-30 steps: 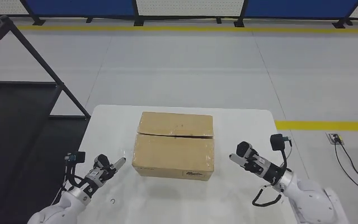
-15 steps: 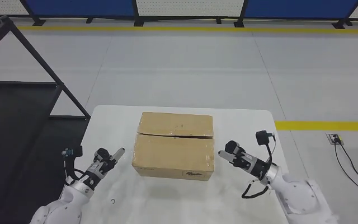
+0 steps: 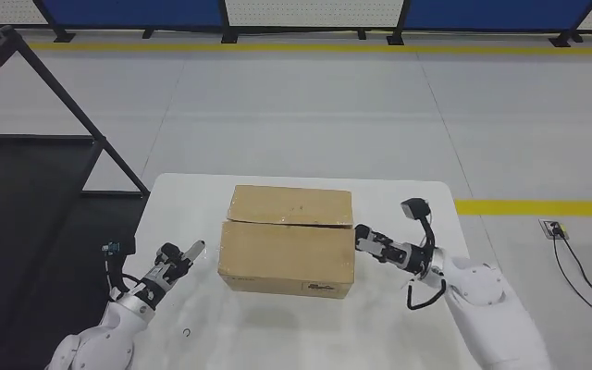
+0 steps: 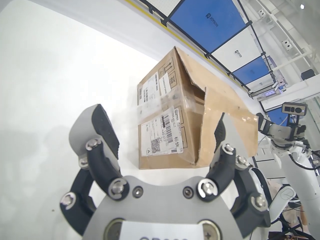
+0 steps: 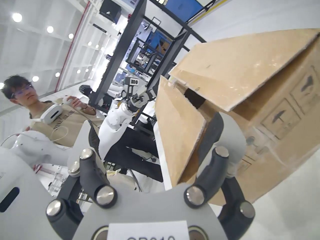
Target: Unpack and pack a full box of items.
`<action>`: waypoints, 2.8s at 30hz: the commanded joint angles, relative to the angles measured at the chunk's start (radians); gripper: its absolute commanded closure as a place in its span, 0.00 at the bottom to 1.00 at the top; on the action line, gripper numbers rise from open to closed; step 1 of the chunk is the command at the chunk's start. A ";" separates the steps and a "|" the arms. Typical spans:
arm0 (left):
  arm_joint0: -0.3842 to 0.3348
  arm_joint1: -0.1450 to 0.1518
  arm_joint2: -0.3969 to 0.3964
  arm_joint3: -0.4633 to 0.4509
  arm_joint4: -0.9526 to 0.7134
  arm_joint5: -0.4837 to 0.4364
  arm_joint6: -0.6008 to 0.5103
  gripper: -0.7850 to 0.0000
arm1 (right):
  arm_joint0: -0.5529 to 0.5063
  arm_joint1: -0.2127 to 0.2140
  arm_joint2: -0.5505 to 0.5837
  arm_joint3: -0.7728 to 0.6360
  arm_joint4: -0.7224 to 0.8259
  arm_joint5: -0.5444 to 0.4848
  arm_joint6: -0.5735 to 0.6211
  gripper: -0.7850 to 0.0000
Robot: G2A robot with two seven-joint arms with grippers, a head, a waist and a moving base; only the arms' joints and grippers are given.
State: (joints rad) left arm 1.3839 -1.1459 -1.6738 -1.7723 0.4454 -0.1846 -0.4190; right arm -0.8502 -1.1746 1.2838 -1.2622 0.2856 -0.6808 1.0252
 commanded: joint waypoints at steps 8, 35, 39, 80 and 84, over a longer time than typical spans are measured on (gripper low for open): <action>0.002 0.002 0.013 -0.014 -0.010 -0.011 -0.009 0.00 | -0.053 0.043 -0.009 -0.162 0.178 0.042 0.157 0.00; 0.028 0.043 0.028 0.009 0.105 -0.294 -0.255 0.00 | -0.112 0.232 -0.231 -0.275 0.113 -0.075 0.040 0.00; 0.026 0.044 0.049 0.012 0.142 -0.276 -0.233 0.00 | -0.089 0.245 -0.238 -0.245 0.191 -0.084 0.030 0.00; 0.051 0.053 0.076 0.000 0.181 -0.315 -0.143 0.00 | -0.031 0.208 -0.277 -0.213 0.279 0.170 -0.215 0.00; 0.051 0.053 0.076 0.000 0.181 -0.315 -0.143 0.00 | -0.030 0.199 -0.281 -0.221 0.359 0.228 -0.246 0.00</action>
State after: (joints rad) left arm 1.4351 -1.0931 -1.5977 -1.7721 0.6266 -0.4995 -0.5617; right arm -0.8863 -0.9718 1.0054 -1.4913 0.6021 -0.4893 0.7957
